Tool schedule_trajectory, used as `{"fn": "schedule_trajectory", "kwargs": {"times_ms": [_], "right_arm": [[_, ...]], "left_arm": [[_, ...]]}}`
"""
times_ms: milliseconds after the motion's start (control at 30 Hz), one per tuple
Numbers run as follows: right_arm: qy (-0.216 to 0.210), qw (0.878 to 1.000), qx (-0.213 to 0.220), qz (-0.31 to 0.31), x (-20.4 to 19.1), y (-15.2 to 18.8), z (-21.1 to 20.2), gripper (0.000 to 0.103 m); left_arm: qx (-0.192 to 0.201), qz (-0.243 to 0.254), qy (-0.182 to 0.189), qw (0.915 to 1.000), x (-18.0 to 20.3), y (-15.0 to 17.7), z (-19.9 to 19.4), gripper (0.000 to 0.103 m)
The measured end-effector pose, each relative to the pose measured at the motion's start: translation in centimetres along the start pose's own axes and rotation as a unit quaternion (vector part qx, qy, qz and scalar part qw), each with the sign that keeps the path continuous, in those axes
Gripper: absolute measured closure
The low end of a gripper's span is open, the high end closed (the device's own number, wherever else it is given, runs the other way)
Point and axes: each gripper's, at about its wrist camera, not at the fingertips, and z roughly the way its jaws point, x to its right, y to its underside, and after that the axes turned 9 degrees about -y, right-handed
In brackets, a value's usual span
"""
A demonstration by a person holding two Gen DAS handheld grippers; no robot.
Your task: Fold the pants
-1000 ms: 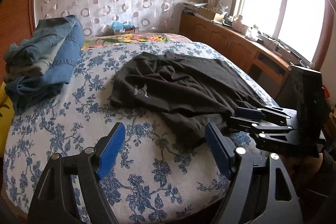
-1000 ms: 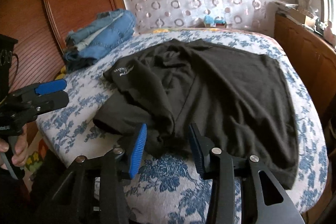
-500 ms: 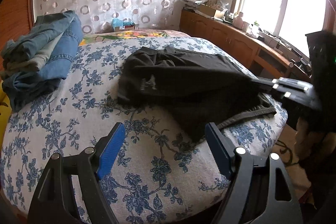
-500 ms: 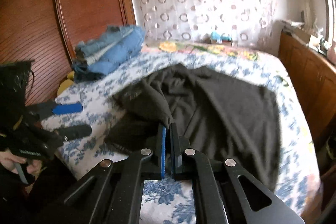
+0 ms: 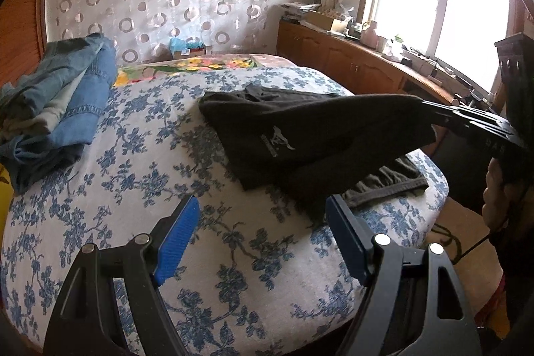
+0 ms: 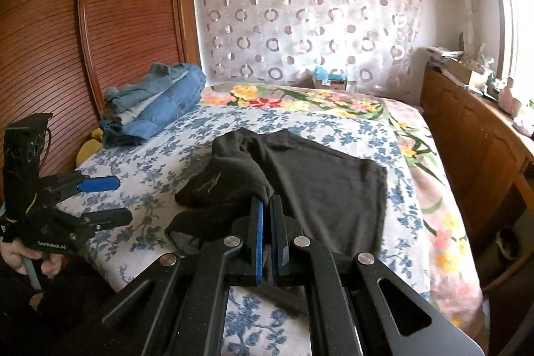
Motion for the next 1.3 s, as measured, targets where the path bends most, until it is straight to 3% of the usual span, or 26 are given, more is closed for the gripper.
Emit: {"fn": "schedule_trajectory", "kwargs": {"times_ms": [500, 1300], "right_arm": [[0.033, 0.999, -0.004, 0.013, 1.5, 1.3, -2.1, 0.1], [0.048, 0.993, -0.064, 0.082, 4.3, 3.9, -0.2, 0.1]], "left_arm": [[0.004, 0.025, 0.014, 0.9996, 3.3, -1.0, 1.0, 0.024], [-0.008, 0.039, 0.033, 0.9986, 4.7, -2.4, 3.6, 0.024]]}}
